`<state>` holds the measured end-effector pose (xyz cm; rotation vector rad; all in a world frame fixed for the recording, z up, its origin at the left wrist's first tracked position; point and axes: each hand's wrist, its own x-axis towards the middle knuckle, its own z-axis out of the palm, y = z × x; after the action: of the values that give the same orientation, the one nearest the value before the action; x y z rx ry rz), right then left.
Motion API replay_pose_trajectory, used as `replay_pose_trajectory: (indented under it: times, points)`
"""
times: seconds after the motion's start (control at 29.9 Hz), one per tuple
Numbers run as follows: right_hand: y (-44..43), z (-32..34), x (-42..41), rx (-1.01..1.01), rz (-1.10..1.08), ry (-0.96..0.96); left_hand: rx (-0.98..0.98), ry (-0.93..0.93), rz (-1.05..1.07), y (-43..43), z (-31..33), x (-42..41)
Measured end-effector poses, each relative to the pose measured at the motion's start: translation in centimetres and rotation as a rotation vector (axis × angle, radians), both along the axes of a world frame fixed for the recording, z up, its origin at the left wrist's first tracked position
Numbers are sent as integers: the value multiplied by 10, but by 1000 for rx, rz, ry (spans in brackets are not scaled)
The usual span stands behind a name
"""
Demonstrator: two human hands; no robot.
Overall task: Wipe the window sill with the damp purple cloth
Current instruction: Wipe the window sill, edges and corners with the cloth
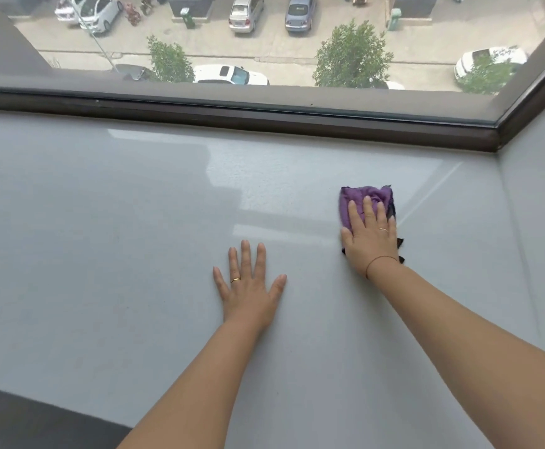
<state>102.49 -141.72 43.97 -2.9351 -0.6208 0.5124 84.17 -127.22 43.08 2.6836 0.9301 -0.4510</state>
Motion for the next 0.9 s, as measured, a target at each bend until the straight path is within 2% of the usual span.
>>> replay_pose_trajectory:
  times: [0.07,0.13,0.23,0.37,0.47,0.53,0.67,0.73,0.8,0.9]
  points:
    - [18,1,-26,16,58,7,-21,5,-5,0,-1,2]
    - [30,-2,-55,55,233,10,-53,18,-14,2,1,5]
    - [15,-5,-64,80,363,26,-64,20,-48,2,6,1]
    - [-21,-8,-55,24,85,-30,-28,-10,-124,-7,14,-27]
    - [-13,-6,-68,16,-130,-11,-41,-10,-199,-22,15,-63]
    - [6,-3,-86,29,-136,17,-34,4,-238,-29,12,-85]
    - [13,-7,-133,59,172,-6,-19,-24,-262,-27,8,-96]
    - [-10,-8,-135,43,221,-21,-35,-19,-280,-26,8,-94]
    - [-39,-7,-130,20,128,-36,-53,0,-304,-25,9,-95]
    - [-77,-1,-121,-14,-134,-31,-35,20,-323,-16,10,-103]
